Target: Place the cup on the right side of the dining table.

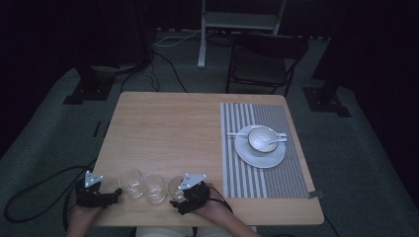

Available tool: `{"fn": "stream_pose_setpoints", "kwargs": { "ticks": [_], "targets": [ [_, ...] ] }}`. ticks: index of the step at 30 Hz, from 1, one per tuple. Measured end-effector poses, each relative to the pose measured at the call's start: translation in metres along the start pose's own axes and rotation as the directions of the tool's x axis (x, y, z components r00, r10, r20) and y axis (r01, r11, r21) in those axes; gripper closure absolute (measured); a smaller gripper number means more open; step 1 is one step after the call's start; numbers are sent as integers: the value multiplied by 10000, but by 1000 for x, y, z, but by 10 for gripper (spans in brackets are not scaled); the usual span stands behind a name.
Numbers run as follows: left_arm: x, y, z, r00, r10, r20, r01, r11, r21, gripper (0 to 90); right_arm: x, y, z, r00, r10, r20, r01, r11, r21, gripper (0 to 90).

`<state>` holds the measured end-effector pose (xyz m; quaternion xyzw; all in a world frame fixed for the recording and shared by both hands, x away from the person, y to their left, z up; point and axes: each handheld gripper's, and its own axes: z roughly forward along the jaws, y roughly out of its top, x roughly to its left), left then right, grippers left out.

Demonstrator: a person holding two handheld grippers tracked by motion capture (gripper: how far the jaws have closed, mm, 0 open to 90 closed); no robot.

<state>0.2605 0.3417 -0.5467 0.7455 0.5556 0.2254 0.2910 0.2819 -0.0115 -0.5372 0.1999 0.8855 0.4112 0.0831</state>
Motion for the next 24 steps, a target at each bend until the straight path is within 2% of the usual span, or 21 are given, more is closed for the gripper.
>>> {"fn": "stream_pose_setpoints", "kwargs": {
  "ticks": [2, 3, 6, 7, 9, 18, 24],
  "targets": [
    [0, 0, 0, 10000, 8, 5, -8, 10000, 1, 9, 1, -1, 2, 9999, 57, 99, -57, 10000, 11, 167],
    [0, 0, 0, 10000, 14, 11, -14, 10000, -5, 9, 4, -2, 4, 9999, -13, 168, 13, 10000, 17, 210],
    [0, 0, 0, 10000, 18, 13, -18, 10000, -1, 9, 4, -2, 7, 9999, -43, 156, 39, 9996, 268, 213],
    [0, 0, 0, 10000, 27, 18, -27, 10000, -3, 9, 4, -2, 10, 9998, 0, 176, -13, 9974, 721, 221],
    [0, 0, 0, 10000, 28, 18, -28, 10000, -2, 9, 4, -1, 11, 9997, -39, 246, 21, 9971, 755, 222],
    [0, 0, 0, 10000, 34, 28, -34, 10000, -4, 9, 5, -1, 10, 9985, 183, 514, -219, 9972, 714, 228],
    [0, 0, 0, 10000, 59, 47, -59, 10000, 0, 9, 2, -3, 6, 9973, 402, 616, -426, 9983, 388, 227]
  ]
}}
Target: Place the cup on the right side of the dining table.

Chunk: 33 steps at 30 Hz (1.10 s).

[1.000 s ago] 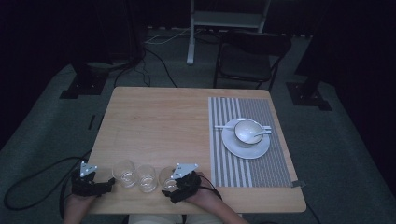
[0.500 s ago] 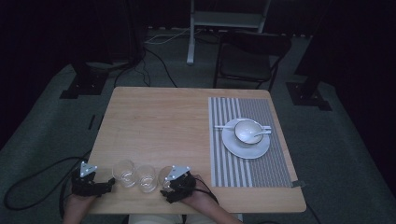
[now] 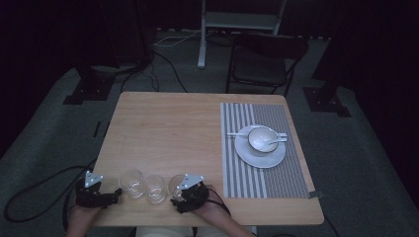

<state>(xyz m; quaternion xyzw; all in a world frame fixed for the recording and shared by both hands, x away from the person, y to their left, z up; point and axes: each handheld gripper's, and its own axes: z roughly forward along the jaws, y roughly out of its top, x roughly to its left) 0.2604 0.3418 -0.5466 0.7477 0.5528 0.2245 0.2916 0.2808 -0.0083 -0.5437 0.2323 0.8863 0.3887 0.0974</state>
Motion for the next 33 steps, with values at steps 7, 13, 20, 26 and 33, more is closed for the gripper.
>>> {"fn": "stream_pose_setpoints", "kwargs": {
  "ticks": [7, 13, 20, 26, 33],
  "targets": [
    [0, 0, 0, 10000, 9, 4, -9, 10000, -1, 9, -6, 0, -7, 9997, 143, 205, -140, 9998, -154, 225],
    [0, 0, 0, 10000, 12, 13, -12, 10000, -10, 9, -7, 2, -18, 9995, 55, 300, -40, 9988, -496, 220],
    [0, 0, 0, 10000, 11, 13, -11, 10000, -11, 9, -13, 3, -24, 9987, 285, 418, -257, 9976, -648, 215],
    [0, 0, 0, 10000, 11, 14, -10, 10000, -10, 9, -17, 5, -32, 9981, 451, 410, -410, 9947, -946, 212],
    [0, 0, 0, 10000, 9, 14, -9, 10000, -10, 9, -22, 8, -37, 9967, 603, 538, -547, 9934, -1006, 209]
  ]
}}
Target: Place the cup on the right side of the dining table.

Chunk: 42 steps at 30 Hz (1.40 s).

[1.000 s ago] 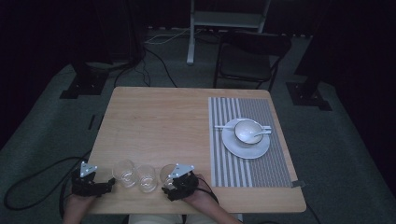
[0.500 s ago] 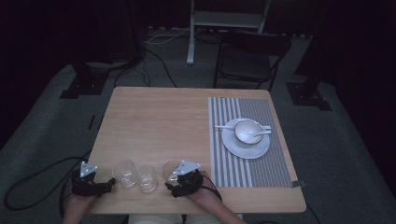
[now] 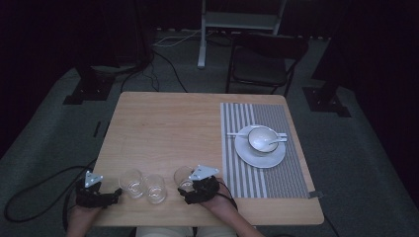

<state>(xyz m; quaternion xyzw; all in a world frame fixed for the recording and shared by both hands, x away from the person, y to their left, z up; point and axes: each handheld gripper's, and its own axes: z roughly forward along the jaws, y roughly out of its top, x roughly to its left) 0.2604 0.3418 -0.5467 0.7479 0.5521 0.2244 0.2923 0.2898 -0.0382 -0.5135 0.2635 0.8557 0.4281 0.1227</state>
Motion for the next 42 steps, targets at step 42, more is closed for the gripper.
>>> {"fn": "stream_pose_setpoints", "kwargs": {
  "ticks": [42],
  "targets": [
    [0, 0, 0, 10000, 15, 9, -15, 10000, 0, 9, -118, 58, -21, 9746, 1627, 1541, -1482, 9838, -1014, 192]
  ]
}}
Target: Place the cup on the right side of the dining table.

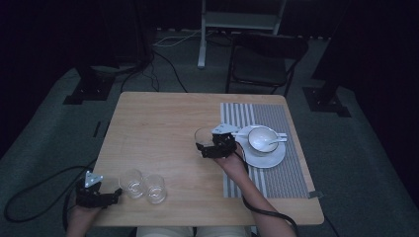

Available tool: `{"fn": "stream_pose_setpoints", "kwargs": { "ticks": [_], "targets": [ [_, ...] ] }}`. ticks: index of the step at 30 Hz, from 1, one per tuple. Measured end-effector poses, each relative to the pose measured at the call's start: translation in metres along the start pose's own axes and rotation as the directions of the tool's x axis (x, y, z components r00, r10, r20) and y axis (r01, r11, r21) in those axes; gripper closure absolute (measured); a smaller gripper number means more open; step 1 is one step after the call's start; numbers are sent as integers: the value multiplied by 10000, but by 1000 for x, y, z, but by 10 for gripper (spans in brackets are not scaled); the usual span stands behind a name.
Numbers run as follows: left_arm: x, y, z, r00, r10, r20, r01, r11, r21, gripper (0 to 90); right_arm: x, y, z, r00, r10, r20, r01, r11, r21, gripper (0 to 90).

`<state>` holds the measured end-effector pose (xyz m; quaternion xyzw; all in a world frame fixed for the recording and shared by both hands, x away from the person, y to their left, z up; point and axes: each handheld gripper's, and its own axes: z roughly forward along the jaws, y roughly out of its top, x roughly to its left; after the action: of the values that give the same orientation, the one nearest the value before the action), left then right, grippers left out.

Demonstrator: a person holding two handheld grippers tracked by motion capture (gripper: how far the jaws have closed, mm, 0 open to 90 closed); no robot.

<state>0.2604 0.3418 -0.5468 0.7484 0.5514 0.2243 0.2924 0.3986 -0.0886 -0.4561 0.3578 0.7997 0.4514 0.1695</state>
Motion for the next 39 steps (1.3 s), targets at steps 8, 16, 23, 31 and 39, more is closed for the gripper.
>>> {"fn": "stream_pose_setpoints", "kwargs": {
  "ticks": [8, 16, 23, 31, 39],
  "targets": [
    [0, 0, 0, 10000, 8, 17, -8, 10000, -17, 9, -35, 23, 3, 9971, 466, 594, -457, 9988, -157, 191],
    [0, -1, 0, 10000, 32, 24, -32, 10000, -4, 9, -87, 37, 0, 9759, 1473, 1610, -1442, 9891, -307, 190],
    [0, -1, 0, 10000, 25, 20, -25, 10000, -6, 9, -124, 43, -3, 9443, 1901, 2688, -1891, 9815, -297, 190],
    [-1, -1, -1, 10000, -32, -15, 32, 10000, -15, 9, -176, 43, -1, 8694, 2665, 4161, -2818, 9591, -253, 190],
    [-1, -1, -1, 10000, -39, -16, 39, 10000, -16, 9, -211, 31, 19, 8028, 3289, 4974, -3934, 9189, 273, 189]
  ]
}}
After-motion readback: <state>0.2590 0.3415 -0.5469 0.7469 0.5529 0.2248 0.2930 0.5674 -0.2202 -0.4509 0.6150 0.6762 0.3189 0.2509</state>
